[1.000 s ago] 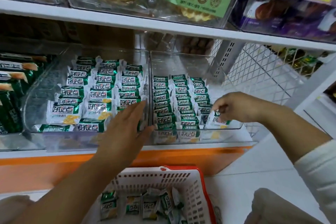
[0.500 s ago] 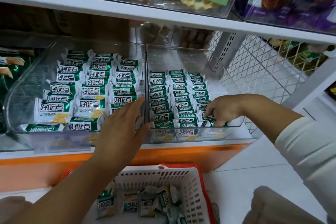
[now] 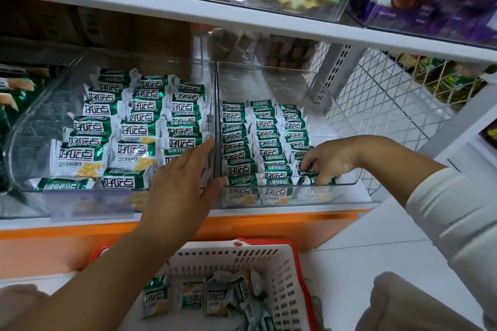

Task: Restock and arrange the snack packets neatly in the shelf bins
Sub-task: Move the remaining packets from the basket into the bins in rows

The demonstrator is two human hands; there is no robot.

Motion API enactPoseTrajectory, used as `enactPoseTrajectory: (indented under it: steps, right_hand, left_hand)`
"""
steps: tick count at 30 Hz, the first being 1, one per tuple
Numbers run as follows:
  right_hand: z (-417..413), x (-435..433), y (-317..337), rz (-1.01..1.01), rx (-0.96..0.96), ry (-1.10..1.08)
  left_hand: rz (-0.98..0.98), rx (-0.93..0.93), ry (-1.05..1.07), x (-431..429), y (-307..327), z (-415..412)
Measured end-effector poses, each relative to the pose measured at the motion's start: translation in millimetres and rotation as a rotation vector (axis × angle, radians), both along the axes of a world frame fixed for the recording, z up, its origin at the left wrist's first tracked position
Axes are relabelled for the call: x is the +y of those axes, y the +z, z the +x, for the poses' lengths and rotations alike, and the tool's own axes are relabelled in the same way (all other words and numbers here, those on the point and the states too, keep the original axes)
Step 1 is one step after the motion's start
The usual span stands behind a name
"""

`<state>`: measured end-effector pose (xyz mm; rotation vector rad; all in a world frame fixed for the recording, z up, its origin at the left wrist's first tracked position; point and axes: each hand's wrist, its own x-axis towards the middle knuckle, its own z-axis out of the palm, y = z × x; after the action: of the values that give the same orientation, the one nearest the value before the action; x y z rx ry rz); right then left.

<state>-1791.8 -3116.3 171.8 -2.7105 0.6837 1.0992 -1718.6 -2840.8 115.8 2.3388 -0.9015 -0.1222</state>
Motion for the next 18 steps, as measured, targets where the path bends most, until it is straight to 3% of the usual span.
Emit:
enactPoseTrajectory:
  steps: [18]
  right_hand:
    - [-2.3, -6.0, -3.2, 0.065, -0.052, -0.077]
  left_hand:
    - [-0.024, -0.008, 0.005, -1.4, -4.8, 2.4]
